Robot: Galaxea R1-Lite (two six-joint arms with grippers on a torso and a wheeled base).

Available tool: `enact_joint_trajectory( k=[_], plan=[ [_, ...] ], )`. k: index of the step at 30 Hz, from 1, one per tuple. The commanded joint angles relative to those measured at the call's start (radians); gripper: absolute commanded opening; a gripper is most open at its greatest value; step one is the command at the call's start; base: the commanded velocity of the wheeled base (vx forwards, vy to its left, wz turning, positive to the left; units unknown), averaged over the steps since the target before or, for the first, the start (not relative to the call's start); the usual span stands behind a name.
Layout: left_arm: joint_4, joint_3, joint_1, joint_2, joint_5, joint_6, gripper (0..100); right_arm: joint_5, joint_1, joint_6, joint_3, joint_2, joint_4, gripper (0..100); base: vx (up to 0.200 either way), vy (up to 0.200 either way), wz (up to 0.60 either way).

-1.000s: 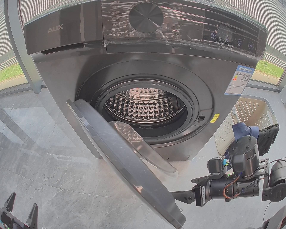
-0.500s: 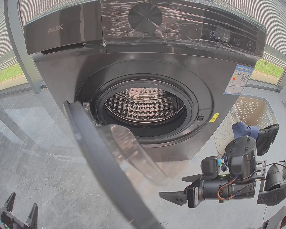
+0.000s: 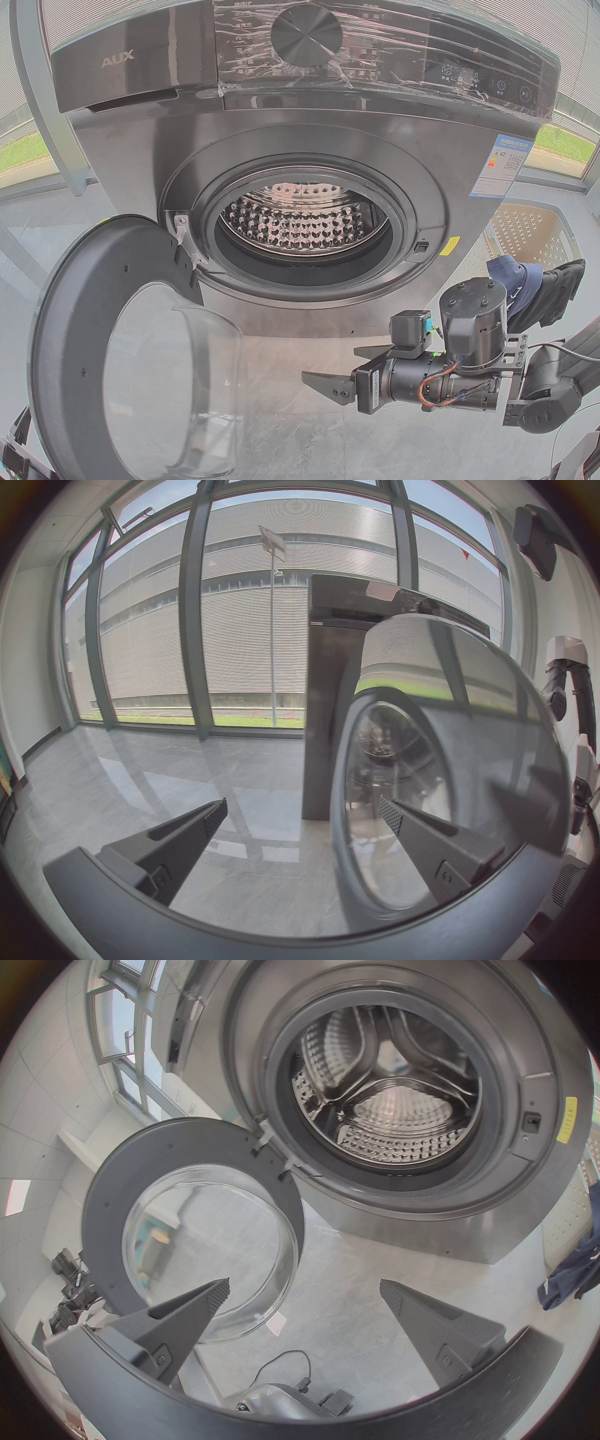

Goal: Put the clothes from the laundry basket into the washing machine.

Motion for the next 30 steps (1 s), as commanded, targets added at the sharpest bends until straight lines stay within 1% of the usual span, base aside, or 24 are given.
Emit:
enact_joint_trajectory(
  k=[1, 7, 10, 14, 15, 16, 19, 23, 30],
  plan=[
    [-0.001, 0.017, 0.001, -0.017, 0.003, -0.001, 100, -0.002, -0.029, 0.003, -0.013, 0.011, 0.000, 100, 0.000, 0.000, 0.00],
    [-0.001, 0.017, 0.001, -0.017, 0.003, -0.001, 100, -0.004, -0.032, 0.004, -0.037, 0.021, 0.000, 100, 0.000, 0.000, 0.00],
    [-0.001, 0.017, 0.001, -0.017, 0.003, -0.001, 100, -0.007, -0.032, 0.006, -0.059, 0.042, 0.000, 100, -0.200, 0.000, 0.00],
    [-0.001, 0.017, 0.001, -0.017, 0.003, -0.001, 100, -0.030, -0.032, 0.006, -0.097, 0.079, 0.000, 100, -0.200, 0.000, 0.00],
    [-0.001, 0.017, 0.001, -0.017, 0.003, -0.001, 100, -0.030, -0.032, 0.006, -0.097, 0.079, 0.000, 100, -0.200, 0.000, 0.00],
    [-0.001, 0.017, 0.001, -0.017, 0.003, -0.001, 100, -0.032, -0.032, 0.007, -0.126, 0.106, 0.000, 100, -0.200, 0.000, 0.00],
    [-0.001, 0.017, 0.001, -0.017, 0.003, -0.001, 100, -0.035, -0.034, 0.009, -0.163, 0.148, 0.000, 100, -0.200, 0.000, 0.00],
    [-0.001, 0.017, 0.001, -0.017, 0.003, -0.001, 100, -0.062, -0.032, 0.004, -0.204, 0.186, 0.000, 100, -0.200, 0.000, 0.00],
    [-0.001, 0.017, 0.001, -0.017, 0.003, 0.000, 100, -0.064, -0.031, 0.007, -0.255, 0.252, 0.000, 100, -0.200, 0.000, 0.00]
  ],
)
